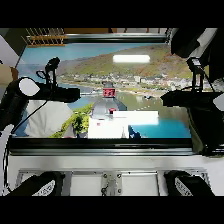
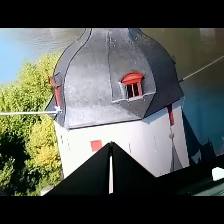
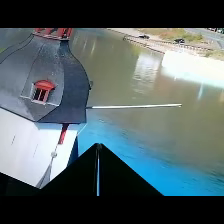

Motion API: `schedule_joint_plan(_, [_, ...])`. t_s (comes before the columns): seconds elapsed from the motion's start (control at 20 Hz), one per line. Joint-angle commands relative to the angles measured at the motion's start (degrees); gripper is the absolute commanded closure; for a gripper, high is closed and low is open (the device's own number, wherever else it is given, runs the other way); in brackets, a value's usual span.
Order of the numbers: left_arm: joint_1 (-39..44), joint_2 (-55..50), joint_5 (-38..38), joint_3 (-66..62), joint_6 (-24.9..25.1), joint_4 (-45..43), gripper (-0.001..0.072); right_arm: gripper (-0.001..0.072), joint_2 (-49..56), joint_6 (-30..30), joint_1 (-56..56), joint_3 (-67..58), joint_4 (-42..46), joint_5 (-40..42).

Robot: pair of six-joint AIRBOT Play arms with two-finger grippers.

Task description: Fold the clothes and pants, and hang the long-sleeved shirts on hangers.

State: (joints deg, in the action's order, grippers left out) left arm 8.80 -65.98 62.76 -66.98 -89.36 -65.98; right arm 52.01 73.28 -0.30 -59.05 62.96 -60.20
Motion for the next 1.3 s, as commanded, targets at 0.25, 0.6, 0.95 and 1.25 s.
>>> schedule_joint_plan(0.25, [0.02,0.02,-0.02,0.02,-0.02,-0.02,0.07,0.0699,0.02,0.0,0.07,0.0,-0.02,-0.02])
schedule_joint_plan(0.6, [0.02,0.02,0.07,0.0,0.02,-0.04,0.07,0.0699,0.02,0.0,0.07,0.0,-0.02,-0.02])
schedule_joint_plan(0.95, [-9.66,-1.07,-2.4,-5.62,-0.61,-22.82,-0.0003,0.07,0.04,0.0,0.07,0.0,-0.02,-0.02])
schedule_joint_plan(1.25, [-23.43,-13.22,-3.1,-6.88,-3.96,-26.97,-0.0003,0.07,0.04,0.0,0.07,0.0,-0.02,-0.02])
